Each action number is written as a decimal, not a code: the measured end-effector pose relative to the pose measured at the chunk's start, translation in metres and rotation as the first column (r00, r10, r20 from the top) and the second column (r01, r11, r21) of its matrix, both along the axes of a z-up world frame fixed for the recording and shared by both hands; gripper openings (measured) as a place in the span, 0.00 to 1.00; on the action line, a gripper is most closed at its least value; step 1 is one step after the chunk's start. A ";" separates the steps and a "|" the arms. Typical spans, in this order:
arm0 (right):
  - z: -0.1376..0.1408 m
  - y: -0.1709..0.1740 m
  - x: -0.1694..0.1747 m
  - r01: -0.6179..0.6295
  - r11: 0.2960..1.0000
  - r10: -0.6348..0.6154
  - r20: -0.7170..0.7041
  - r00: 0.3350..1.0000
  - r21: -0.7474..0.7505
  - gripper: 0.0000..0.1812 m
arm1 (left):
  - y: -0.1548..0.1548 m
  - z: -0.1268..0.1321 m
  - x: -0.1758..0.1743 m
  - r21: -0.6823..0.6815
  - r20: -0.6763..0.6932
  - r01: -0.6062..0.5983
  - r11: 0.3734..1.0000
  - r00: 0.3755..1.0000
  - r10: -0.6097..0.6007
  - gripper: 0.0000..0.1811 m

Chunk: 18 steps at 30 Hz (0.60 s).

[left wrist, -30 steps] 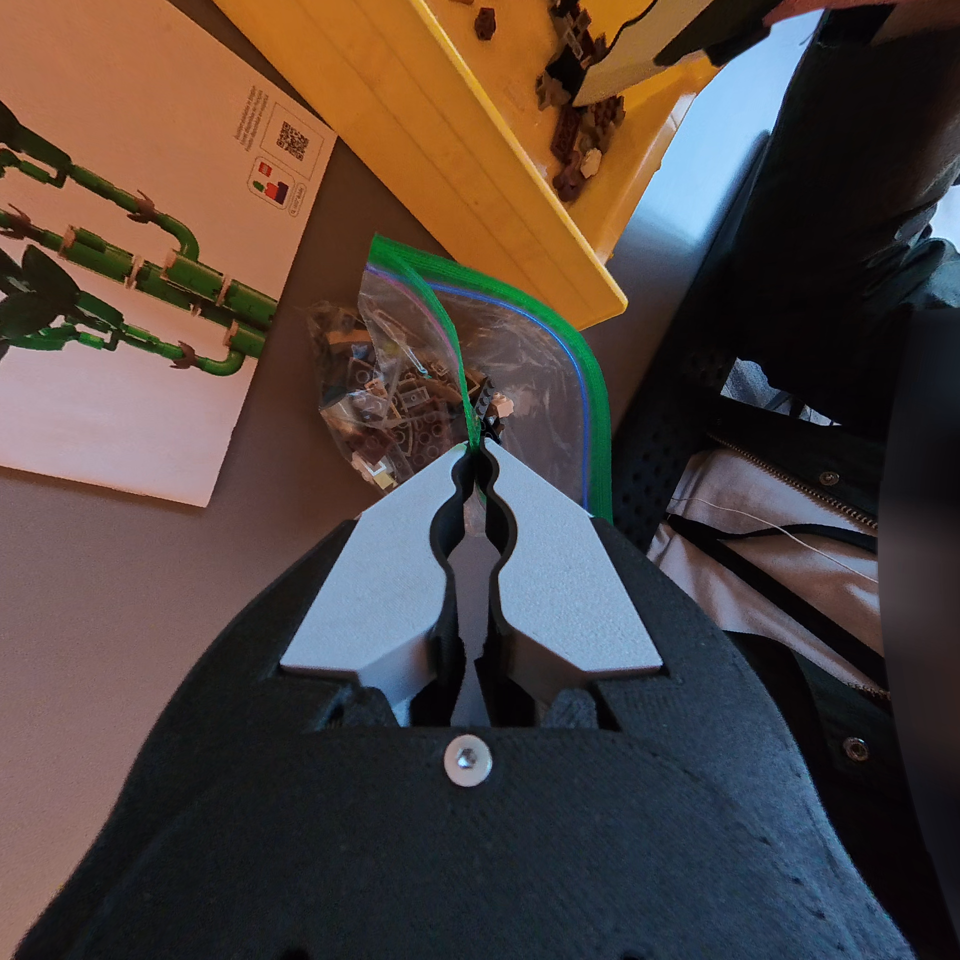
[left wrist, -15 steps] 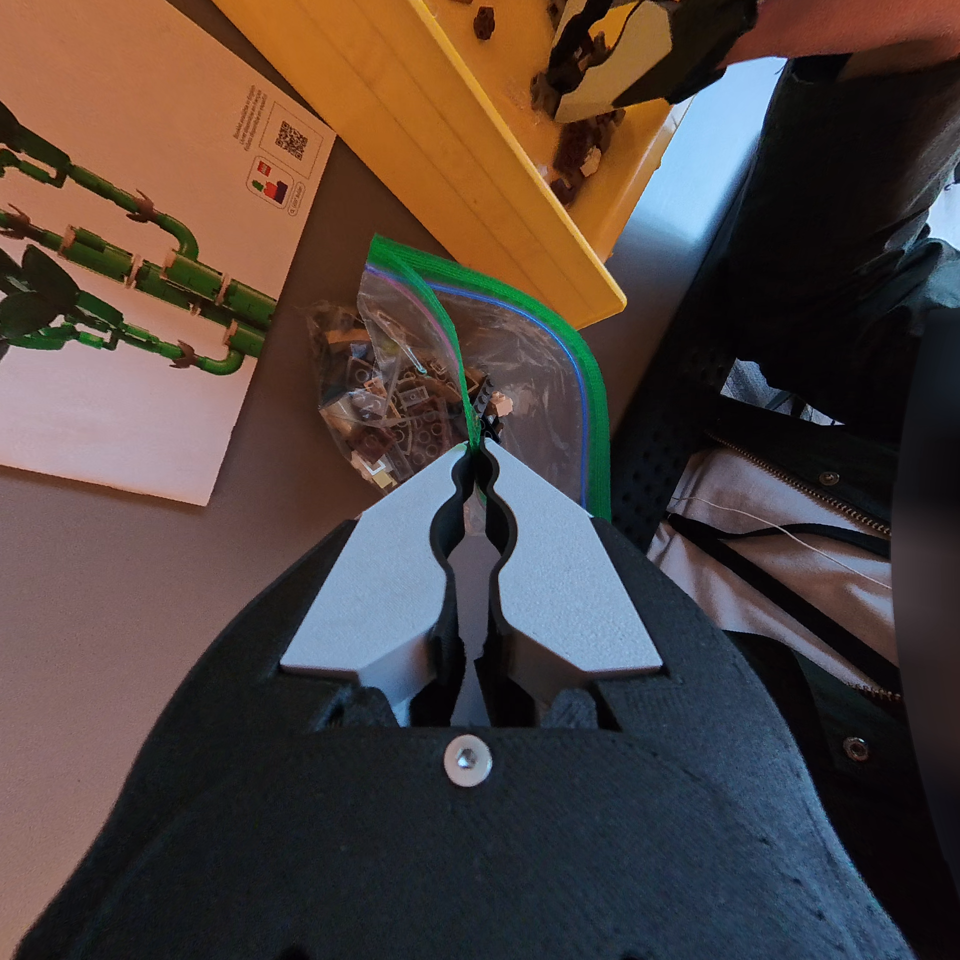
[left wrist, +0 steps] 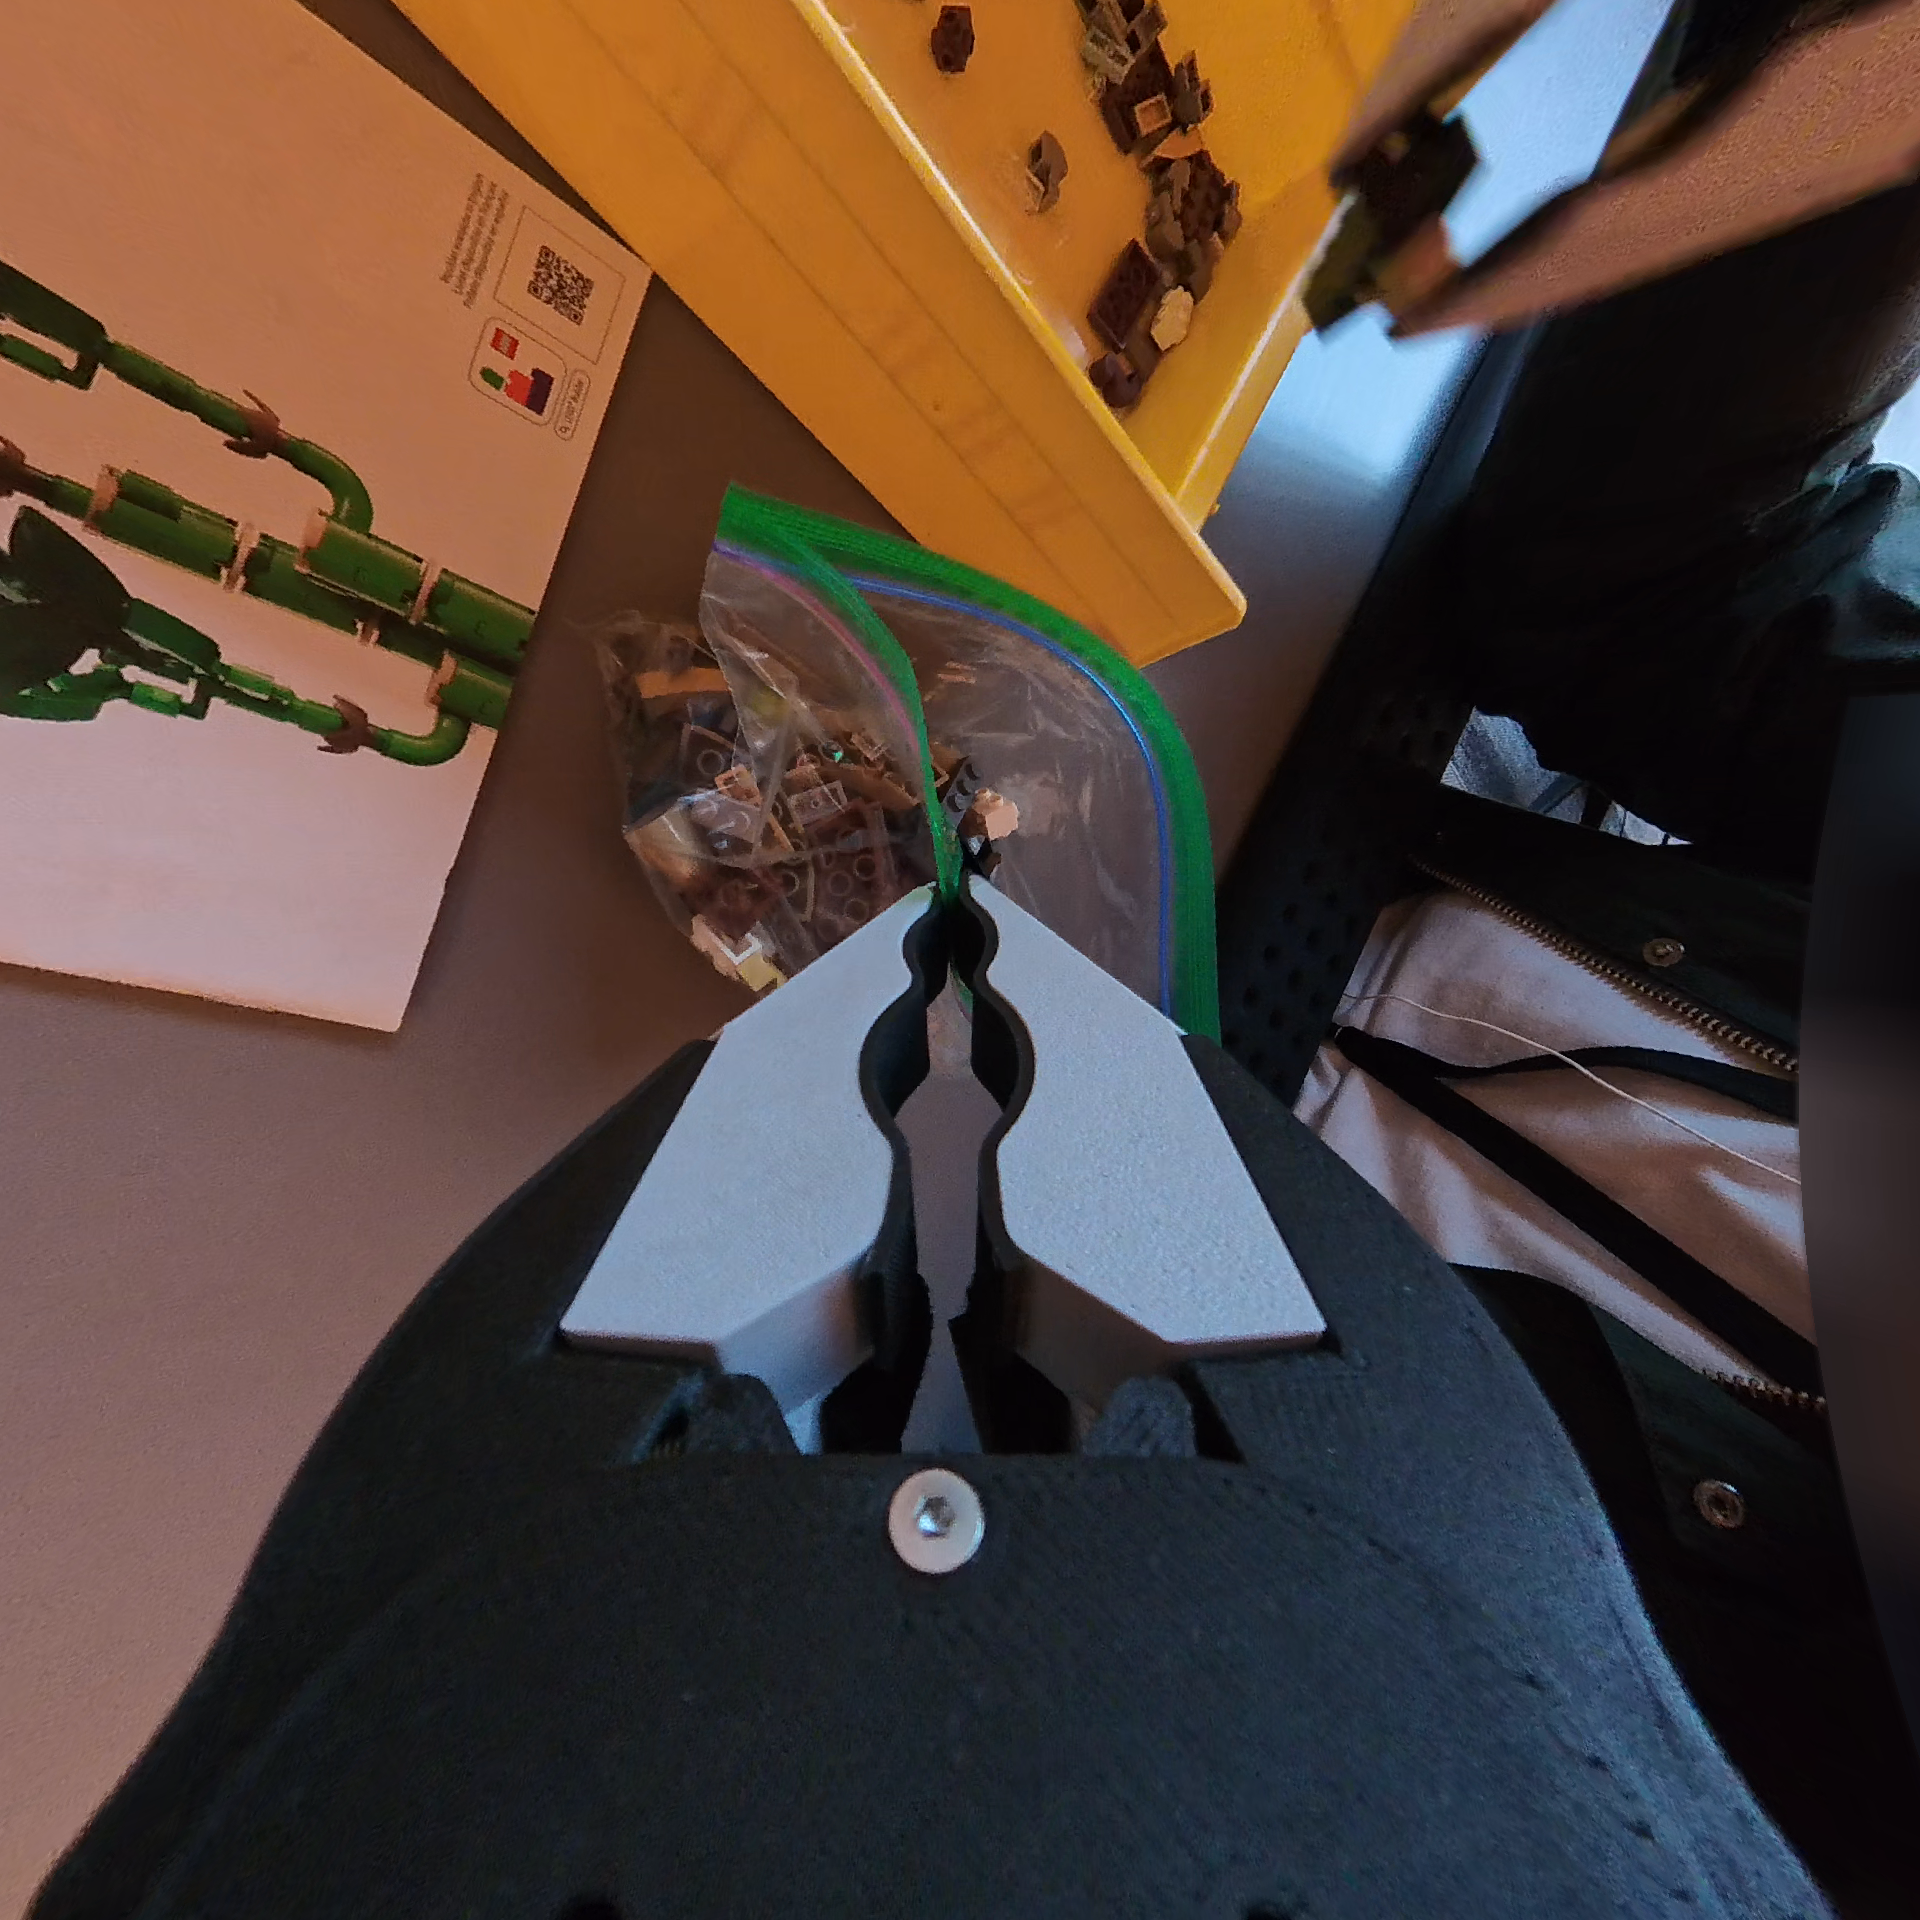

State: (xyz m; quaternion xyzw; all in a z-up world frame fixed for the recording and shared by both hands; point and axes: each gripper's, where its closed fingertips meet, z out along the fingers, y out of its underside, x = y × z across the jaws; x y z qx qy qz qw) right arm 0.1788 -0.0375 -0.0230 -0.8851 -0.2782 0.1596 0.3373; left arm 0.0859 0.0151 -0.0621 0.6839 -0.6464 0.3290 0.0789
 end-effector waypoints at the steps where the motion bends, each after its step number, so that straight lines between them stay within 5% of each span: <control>1: 0.015 0.008 -0.018 -0.025 0.997 0.030 -0.075 0.997 0.071 0.11 | -0.001 0.000 0.001 0.000 0.000 0.001 1.000 1.000 -0.001 0.00; 4: 0.039 0.031 -0.060 -0.031 0.975 0.088 -0.255 0.963 0.220 0.11 | -0.003 -0.001 0.001 0.001 -0.001 0.009 1.000 1.000 -0.009 0.00; 9: 0.002 0.047 -0.085 -0.064 0.985 0.100 -0.228 0.969 0.161 0.15 | -0.001 0.000 0.001 0.003 0.003 0.003 1.000 1.000 -0.003 0.00; 14: 0.019 0.036 -0.044 -0.027 0.982 0.056 -0.151 0.987 0.189 0.16 | 0.002 0.003 0.000 0.001 0.010 -0.005 1.000 1.000 0.005 0.00; 18: -0.013 0.013 0.027 0.050 0.997 -0.057 0.126 0.990 0.056 0.16 | 0.001 0.003 -0.001 0.006 0.012 -0.002 1.000 1.000 0.002 0.00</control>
